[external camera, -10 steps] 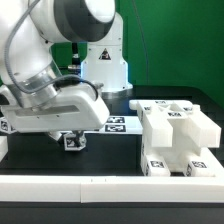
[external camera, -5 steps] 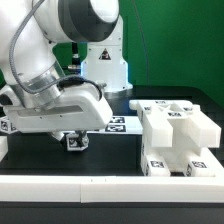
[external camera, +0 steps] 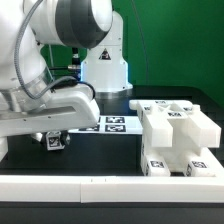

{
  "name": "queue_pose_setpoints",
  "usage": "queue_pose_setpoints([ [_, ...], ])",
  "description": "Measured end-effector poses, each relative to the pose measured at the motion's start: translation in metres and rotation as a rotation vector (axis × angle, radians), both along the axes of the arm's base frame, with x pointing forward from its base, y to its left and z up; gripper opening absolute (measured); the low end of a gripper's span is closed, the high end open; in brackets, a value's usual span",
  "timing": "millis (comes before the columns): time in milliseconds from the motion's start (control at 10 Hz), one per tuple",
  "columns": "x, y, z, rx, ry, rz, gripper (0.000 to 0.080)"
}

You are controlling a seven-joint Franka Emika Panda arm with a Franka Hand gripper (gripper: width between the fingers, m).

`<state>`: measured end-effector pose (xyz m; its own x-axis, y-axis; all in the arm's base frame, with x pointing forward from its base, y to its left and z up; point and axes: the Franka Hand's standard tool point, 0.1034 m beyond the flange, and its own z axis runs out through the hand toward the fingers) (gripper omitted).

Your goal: Assemble chair

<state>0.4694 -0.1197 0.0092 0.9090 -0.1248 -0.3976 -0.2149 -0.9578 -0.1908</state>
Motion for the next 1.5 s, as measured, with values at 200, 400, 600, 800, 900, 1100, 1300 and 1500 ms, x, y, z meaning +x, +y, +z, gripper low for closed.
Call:
queue_pose_setpoints([
  [200,0.000,0.000,0.000,-0.013,0.000,0.031,0.0291],
  [400,0.005,0.012,-0.002,-0.104,0.003,0.227,0.0291],
  [600,0.005,0.011,-0.002,-0.104,0.003,0.237,0.0291],
  [800,0.005,0.011,-0.002,-0.103,0.002,0.238,0.0291],
  [900,0.005,0.011,-0.002,-0.103,0.002,0.238,0.0408],
  [1100,0.005,0.011,-0.002,-0.103,0.002,0.238,0.0542],
  [1300,0.008,0.010,0.003,-0.103,-0.001,0.238,0.0633],
  [1500,0.014,0.007,0.017,-0.108,-0.027,0.230,0.0646],
])
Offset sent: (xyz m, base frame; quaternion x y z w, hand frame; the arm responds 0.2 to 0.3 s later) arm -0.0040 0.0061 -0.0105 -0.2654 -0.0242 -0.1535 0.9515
